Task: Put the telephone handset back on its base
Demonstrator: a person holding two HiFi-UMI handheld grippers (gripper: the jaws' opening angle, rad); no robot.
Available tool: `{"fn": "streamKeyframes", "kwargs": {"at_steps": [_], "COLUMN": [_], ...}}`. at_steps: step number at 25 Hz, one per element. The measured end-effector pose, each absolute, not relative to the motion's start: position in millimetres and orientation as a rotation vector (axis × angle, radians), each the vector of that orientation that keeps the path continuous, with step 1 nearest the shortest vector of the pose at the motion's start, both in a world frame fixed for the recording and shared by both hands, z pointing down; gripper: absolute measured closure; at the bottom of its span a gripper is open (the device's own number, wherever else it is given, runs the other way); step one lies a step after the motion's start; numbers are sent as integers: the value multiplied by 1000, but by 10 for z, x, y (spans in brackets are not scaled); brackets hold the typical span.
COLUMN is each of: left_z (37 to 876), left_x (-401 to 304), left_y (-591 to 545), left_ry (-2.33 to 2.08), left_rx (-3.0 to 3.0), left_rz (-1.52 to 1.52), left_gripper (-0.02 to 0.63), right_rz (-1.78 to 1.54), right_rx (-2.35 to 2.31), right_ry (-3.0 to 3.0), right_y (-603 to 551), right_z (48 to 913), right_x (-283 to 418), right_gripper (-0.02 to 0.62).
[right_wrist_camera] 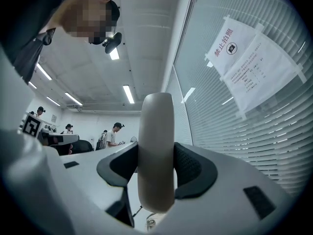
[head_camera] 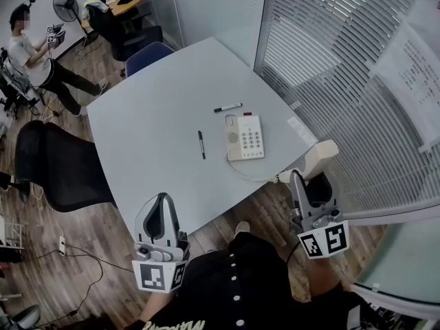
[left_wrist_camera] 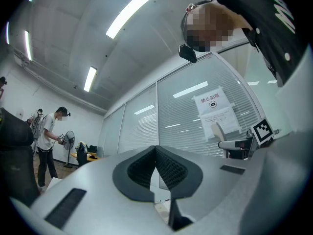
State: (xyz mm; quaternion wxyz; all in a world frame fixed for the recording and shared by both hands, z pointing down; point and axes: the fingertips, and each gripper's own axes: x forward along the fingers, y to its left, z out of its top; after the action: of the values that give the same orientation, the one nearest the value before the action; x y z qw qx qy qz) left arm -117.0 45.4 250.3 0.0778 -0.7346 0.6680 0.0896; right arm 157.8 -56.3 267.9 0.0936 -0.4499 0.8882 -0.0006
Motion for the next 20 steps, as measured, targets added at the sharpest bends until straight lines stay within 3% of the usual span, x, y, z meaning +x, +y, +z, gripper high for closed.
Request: {"fn": "streamKeyframes", "kwargs": {"at_steps": [20], "left_z": [2584], "left_x": [-774], "left_y": [-139], "left_ry": [2090], "left_rx": [-2184], "left_rz": [181], "left_gripper": [592], "right_rz": [-142], "right_rx": [-1237], "right_ry": [2707], "right_y": [-1361], "right_z": [2930], "right_x": [1744], "right_gripper": [362]}}
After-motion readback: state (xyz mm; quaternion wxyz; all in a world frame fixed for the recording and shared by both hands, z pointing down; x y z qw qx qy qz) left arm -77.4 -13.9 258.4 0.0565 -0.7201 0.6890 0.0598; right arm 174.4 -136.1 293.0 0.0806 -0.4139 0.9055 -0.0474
